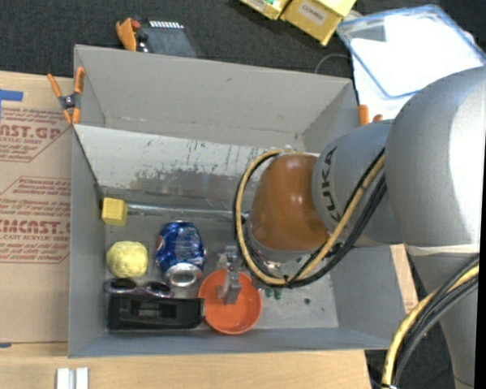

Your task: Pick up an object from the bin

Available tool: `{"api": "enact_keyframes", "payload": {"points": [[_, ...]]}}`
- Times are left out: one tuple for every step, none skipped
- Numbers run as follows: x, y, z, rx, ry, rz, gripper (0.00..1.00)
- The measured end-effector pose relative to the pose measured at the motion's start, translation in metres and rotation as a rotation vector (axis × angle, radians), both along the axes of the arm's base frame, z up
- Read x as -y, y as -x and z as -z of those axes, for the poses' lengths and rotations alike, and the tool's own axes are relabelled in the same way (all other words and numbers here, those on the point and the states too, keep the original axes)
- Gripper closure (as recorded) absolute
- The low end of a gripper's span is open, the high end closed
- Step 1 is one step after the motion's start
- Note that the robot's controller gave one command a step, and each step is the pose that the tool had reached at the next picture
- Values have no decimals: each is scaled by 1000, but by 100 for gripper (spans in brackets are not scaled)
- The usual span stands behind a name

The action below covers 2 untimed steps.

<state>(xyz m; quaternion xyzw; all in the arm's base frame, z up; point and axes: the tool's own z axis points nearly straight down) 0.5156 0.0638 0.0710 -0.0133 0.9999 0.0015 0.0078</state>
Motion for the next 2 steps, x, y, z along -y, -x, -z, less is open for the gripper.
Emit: {"api": "enact_keyframes", "payload": {"points": [[0, 0, 0, 0, 0, 0, 100], [1, 3, -20, -11, 1, 0, 100]]}}
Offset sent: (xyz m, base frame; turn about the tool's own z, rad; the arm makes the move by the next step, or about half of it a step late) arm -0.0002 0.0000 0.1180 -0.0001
